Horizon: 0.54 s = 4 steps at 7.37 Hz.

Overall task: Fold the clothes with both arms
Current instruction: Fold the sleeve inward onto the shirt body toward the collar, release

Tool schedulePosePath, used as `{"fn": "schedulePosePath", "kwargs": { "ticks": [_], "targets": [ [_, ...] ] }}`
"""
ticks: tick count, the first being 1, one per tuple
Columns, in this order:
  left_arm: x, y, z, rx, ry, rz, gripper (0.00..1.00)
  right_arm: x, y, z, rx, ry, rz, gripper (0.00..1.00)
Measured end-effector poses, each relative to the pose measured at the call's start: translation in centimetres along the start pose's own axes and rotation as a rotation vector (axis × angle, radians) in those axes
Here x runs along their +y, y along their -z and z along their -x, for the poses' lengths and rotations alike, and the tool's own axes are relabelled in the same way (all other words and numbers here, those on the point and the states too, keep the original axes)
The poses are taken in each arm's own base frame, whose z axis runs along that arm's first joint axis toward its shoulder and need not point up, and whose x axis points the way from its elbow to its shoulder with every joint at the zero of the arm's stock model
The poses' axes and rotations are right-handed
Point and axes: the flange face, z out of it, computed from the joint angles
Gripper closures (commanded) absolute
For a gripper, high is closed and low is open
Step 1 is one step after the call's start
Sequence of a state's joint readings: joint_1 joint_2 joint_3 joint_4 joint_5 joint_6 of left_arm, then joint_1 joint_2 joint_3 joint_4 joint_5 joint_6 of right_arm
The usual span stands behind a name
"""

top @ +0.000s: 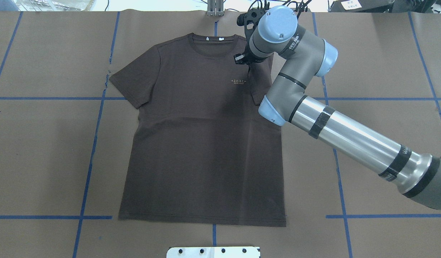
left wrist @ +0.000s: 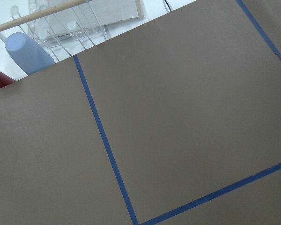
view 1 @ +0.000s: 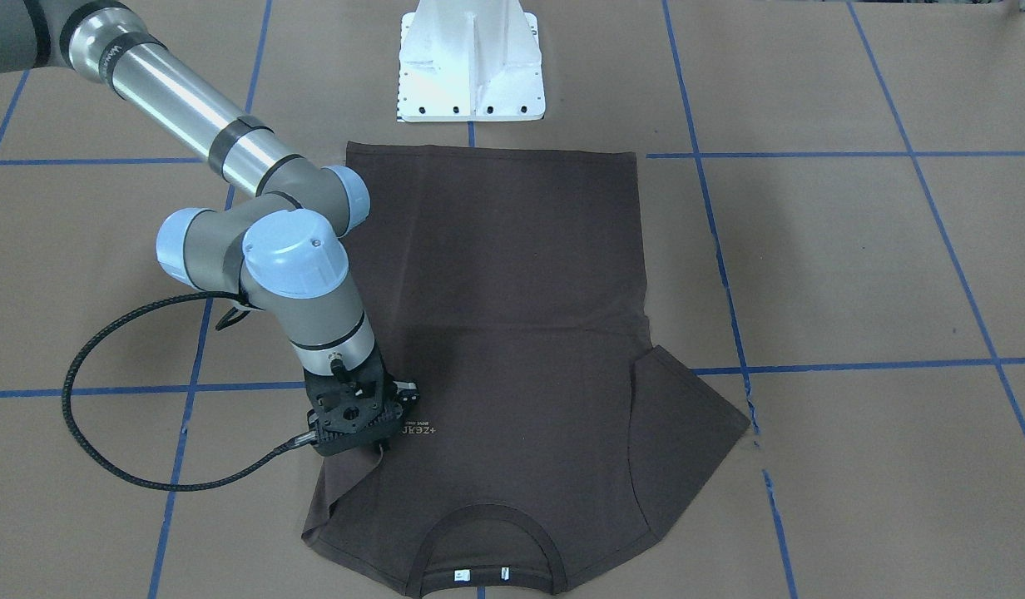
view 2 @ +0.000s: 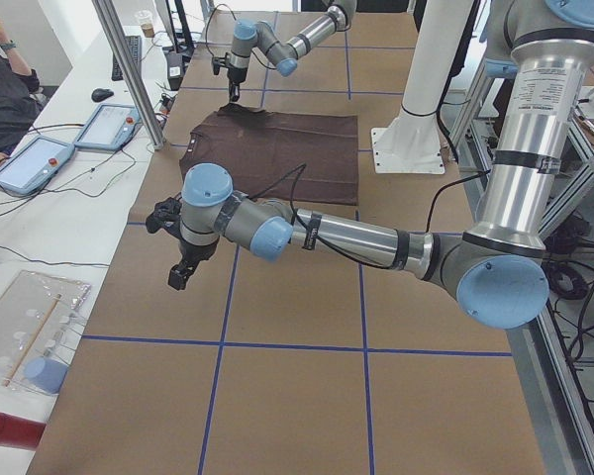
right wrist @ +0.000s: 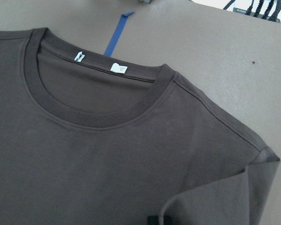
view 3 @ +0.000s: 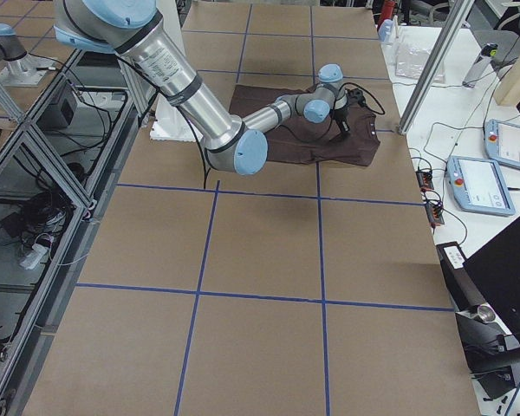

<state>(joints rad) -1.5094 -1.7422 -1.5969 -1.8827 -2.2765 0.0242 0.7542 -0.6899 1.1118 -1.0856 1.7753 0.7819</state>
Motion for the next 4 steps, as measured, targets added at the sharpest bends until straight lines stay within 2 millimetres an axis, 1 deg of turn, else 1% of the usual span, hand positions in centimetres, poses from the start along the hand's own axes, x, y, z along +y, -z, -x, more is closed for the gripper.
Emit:
{"fn": "schedulePosePath", "kwargs": {
  "ticks": [1,2,3,4],
  "targets": [
    [-0.1,0.1,0.0,0.000,0.000,-0.001,0.00,-0.3,-0.4,1.0,0.012,0.004,-0.009,1.00],
    [-0.2,0.1,0.0,-0.001,0.000,-0.002,0.00,-0.4,-0.6,1.6,0.011,0.008,-0.015,0.87],
    [-0.2,0.1,0.0,-0.001,0.000,-0.003,0.00,-0.2,-0.8,2.1,0.003,0.013,-0.020,0.01],
    [-0.3,0.2,-0.1,-0.001,-0.001,-0.004,0.00,0.0,-0.9,2.4,-0.002,0.016,-0.022,0.00]
  ]
}}
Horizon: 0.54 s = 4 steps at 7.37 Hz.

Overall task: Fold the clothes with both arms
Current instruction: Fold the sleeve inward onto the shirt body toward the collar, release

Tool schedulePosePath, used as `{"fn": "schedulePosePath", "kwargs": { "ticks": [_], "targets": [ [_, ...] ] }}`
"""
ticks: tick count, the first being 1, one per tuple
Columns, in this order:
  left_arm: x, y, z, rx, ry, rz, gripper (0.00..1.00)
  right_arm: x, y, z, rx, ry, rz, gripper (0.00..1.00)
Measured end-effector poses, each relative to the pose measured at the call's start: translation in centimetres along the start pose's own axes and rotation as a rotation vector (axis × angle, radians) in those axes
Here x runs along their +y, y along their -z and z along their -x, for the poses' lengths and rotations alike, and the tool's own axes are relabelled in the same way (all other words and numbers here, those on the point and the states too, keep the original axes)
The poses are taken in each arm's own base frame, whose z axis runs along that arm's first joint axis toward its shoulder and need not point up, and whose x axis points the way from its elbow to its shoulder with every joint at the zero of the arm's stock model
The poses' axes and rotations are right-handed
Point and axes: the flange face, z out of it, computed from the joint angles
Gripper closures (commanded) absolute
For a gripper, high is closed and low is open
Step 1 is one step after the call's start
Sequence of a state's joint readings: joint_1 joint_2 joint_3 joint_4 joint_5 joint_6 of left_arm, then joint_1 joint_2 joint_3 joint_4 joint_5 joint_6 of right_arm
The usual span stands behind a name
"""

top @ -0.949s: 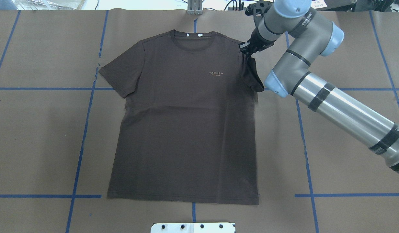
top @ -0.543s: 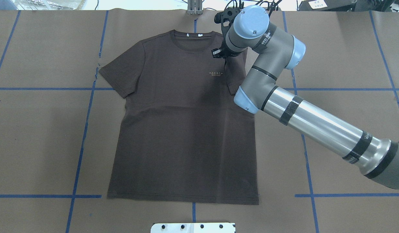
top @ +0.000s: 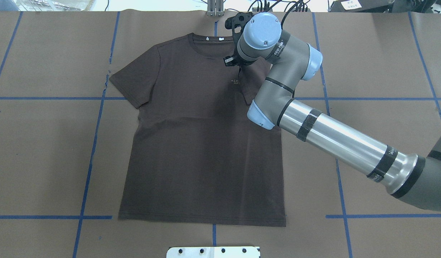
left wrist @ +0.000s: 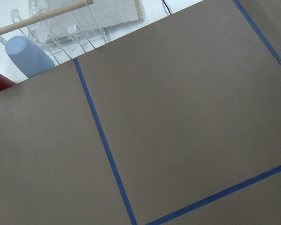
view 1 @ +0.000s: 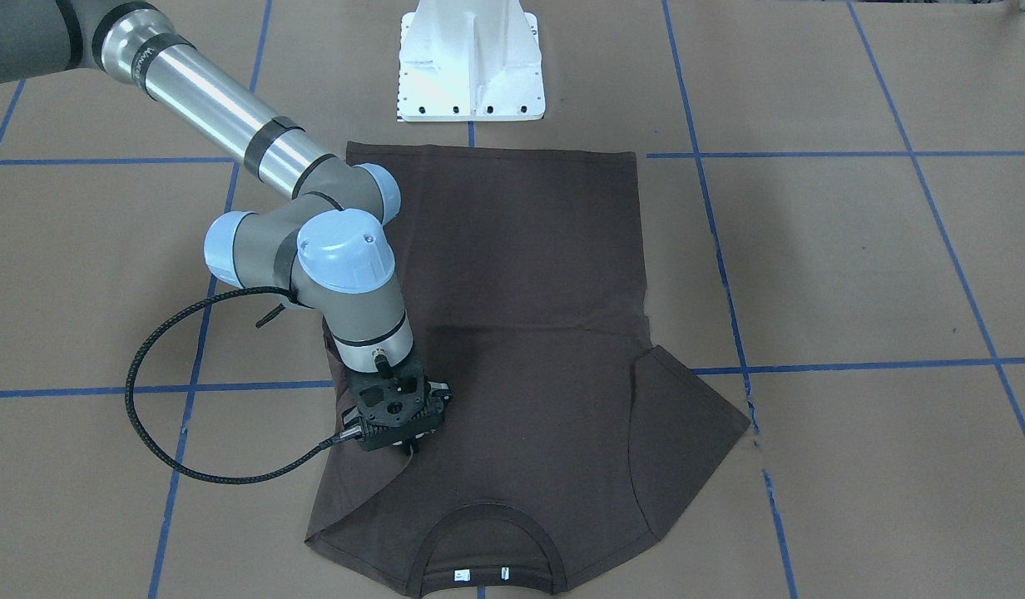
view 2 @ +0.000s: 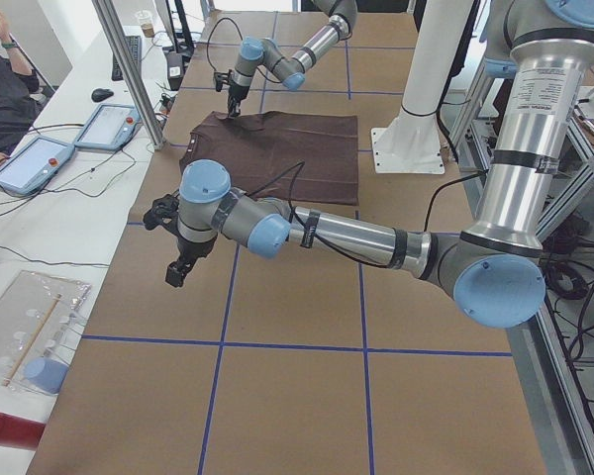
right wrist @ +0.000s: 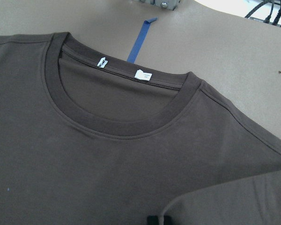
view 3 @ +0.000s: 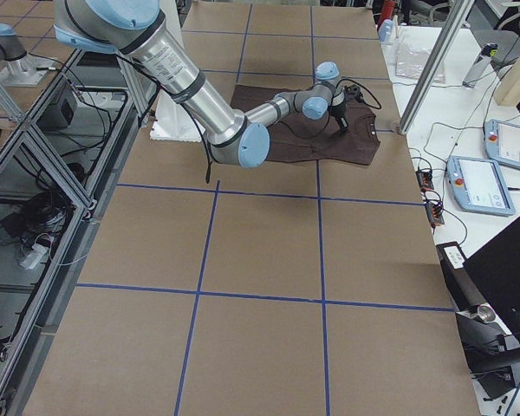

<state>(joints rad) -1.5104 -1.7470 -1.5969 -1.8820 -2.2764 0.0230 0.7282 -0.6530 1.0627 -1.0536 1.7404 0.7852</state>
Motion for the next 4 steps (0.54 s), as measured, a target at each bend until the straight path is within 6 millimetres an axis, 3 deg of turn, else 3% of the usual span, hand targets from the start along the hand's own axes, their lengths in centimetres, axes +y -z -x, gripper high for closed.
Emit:
{"fn": "schedulePosePath", "kwargs": {
  "ticks": [2,4],
  "targets": [
    [-0.3,0.0,0.0,-0.005,0.001,-0.003,0.00,0.3,-0.2,0.1,-0.015,-0.034,0.019,0.00],
    [-2.0,0.6,-0.7,-0.006,0.058,-0.025,0.00,0.8,0.2,0.3,-0.077,-0.179,0.114,0.00]
  ]
}}
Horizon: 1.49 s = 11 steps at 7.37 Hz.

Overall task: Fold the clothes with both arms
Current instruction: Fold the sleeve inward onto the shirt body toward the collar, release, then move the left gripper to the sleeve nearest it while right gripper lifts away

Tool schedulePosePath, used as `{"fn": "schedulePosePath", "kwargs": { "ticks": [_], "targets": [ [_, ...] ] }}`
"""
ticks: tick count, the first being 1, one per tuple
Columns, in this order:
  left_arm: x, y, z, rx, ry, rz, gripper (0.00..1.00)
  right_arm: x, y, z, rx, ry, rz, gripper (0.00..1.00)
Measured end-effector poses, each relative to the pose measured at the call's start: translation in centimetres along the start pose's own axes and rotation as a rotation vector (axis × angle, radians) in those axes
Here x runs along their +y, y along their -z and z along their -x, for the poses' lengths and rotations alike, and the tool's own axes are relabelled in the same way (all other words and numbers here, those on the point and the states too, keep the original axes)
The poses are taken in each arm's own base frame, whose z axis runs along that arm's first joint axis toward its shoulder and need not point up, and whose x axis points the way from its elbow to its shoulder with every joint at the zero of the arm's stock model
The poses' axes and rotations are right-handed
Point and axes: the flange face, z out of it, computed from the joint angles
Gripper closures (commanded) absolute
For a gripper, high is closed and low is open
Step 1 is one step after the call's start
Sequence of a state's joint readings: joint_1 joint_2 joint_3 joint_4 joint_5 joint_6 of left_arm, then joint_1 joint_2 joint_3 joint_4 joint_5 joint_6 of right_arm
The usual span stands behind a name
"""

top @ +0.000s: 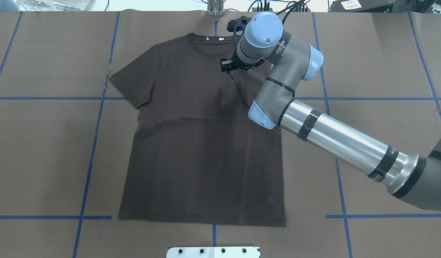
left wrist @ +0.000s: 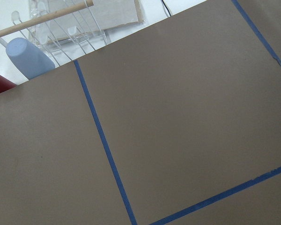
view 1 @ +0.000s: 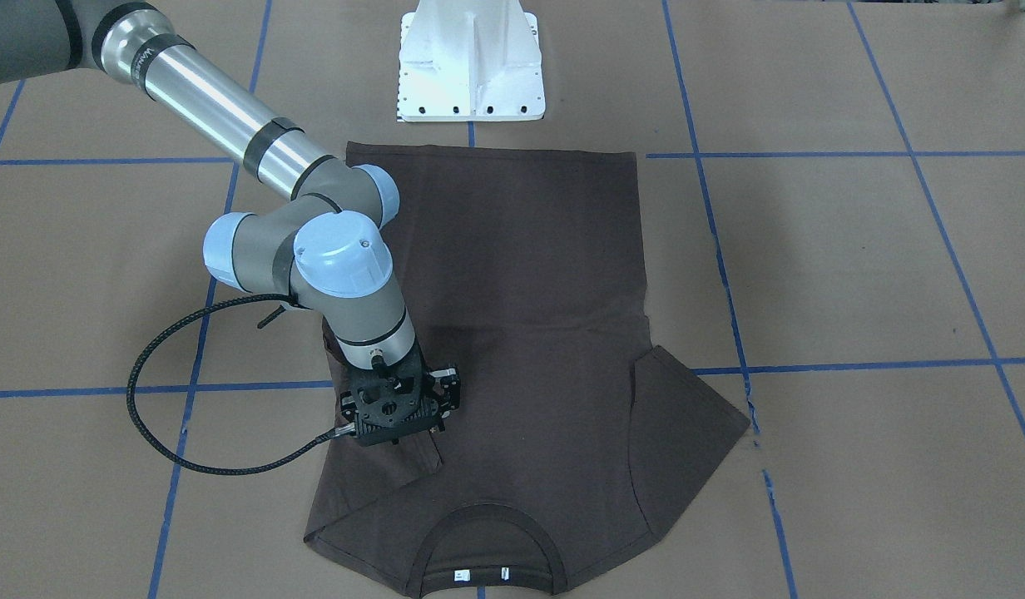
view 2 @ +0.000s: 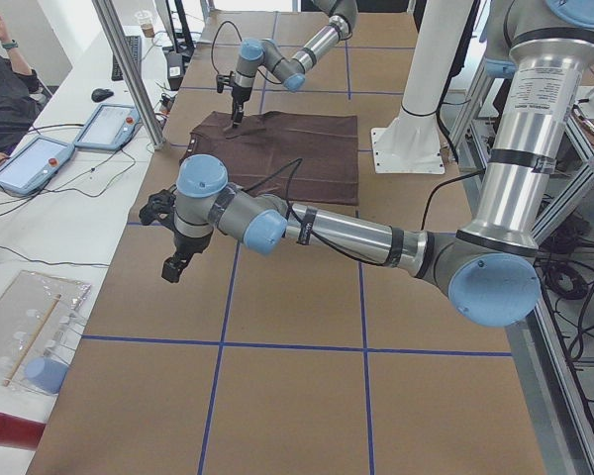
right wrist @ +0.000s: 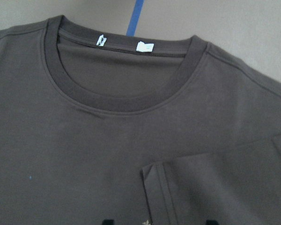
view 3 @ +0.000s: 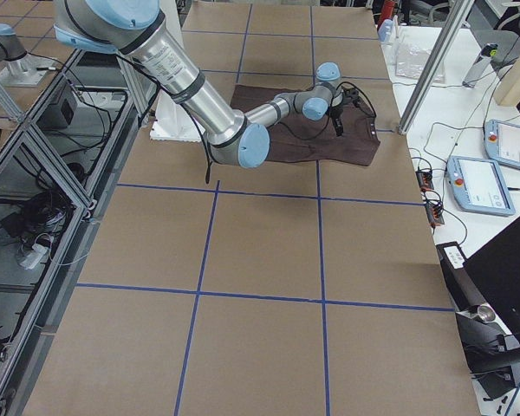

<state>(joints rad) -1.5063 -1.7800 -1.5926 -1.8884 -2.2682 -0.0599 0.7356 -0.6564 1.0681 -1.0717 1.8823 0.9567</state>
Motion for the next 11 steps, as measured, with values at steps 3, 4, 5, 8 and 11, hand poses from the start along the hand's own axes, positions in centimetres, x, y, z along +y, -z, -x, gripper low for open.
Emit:
{"fn": "schedulePosePath", "kwargs": {
  "ticks": [3,4,5,8,11],
  "targets": [
    [-5.5,-3.8,-8.6,0.073,0.151,0.013,0.00,0.4,4.6,-3.8,0.037,-0.180,0.186,0.00],
    [-6.7,-5.8,-12.1,0.091,0.198,0.007,0.00,1.3,6.5,-6.8,0.055,-0.211,0.197,0.00],
    [-7.5,-8.2,-16.1,0.093,0.263,-0.014,0.00,2.3,8.1,-9.3,0.060,-0.226,0.196,0.00],
    [-8.5,-16.4,-27.2,0.083,0.411,-0.074,0.00,2.8,10.5,-12.2,0.038,-0.244,0.205,0.00],
    [-6.9,-23.5,-32.3,0.051,0.487,-0.122,0.01,2.8,10.9,-12.8,0.028,-0.251,0.213,0.00]
  ]
}}
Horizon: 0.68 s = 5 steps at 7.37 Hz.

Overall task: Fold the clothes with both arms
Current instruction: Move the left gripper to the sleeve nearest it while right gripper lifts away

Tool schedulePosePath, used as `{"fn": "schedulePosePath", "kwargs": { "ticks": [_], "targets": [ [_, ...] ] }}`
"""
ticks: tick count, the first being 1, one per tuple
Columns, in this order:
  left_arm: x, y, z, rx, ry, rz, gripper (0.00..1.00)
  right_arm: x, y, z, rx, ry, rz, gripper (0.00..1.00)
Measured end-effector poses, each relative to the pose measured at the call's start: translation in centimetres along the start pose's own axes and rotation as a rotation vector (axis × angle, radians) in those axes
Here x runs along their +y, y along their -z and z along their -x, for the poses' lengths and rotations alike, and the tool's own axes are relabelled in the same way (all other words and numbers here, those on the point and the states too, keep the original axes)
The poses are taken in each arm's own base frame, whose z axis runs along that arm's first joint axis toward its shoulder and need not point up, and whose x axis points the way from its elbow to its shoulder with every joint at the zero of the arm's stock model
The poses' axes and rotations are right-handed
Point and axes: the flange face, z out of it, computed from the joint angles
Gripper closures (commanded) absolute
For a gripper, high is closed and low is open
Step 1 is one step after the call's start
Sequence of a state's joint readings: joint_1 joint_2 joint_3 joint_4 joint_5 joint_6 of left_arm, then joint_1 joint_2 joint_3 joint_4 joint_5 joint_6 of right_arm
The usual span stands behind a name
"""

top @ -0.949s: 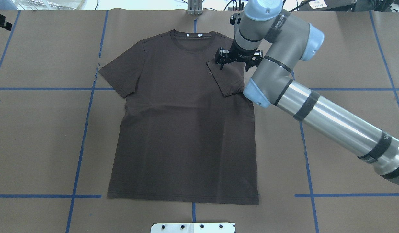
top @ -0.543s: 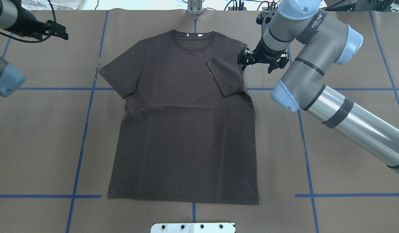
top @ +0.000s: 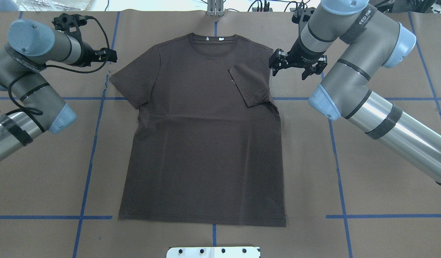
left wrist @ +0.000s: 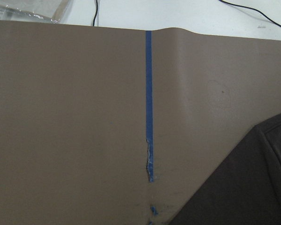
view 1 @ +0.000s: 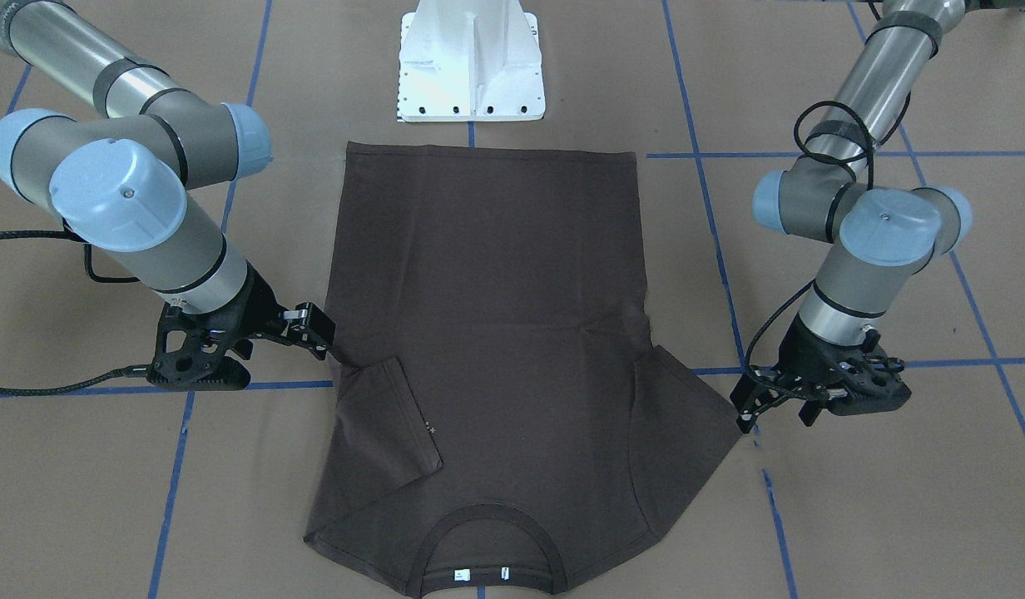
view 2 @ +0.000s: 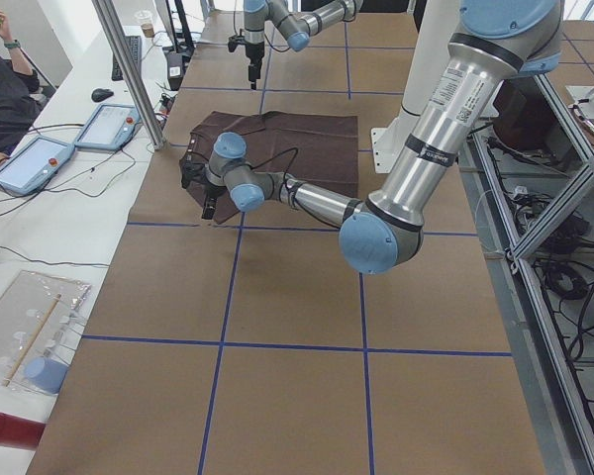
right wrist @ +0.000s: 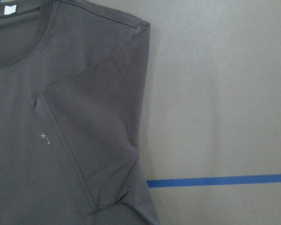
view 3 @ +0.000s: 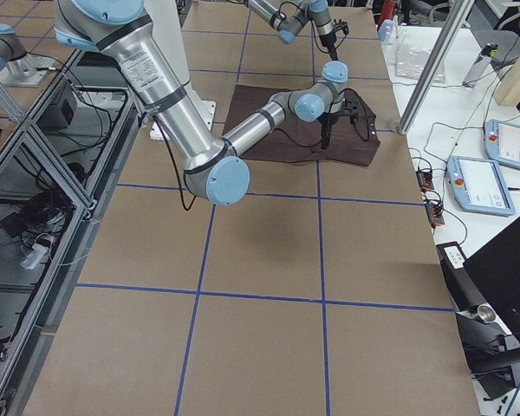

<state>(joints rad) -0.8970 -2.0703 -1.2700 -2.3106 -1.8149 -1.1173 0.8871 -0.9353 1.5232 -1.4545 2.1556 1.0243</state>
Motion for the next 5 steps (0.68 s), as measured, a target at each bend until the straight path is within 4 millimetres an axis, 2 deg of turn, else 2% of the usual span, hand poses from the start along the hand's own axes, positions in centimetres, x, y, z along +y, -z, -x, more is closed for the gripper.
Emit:
{"fn": "schedulePosePath", "kwargs": {
  "ticks": [2,5],
  "targets": [
    [2.1,-2.4,-1.2,-0.029,-0.009,-0.013,0.03,0.0,-0.2,-0.1,0.003,-0.002,0.001,0.00],
    [2.8,-4.0,-1.3,-0.060,-0.018,-0.027,0.11,0.0,-0.2,0.1,0.001,-0.009,0.001,0.00]
  ]
}}
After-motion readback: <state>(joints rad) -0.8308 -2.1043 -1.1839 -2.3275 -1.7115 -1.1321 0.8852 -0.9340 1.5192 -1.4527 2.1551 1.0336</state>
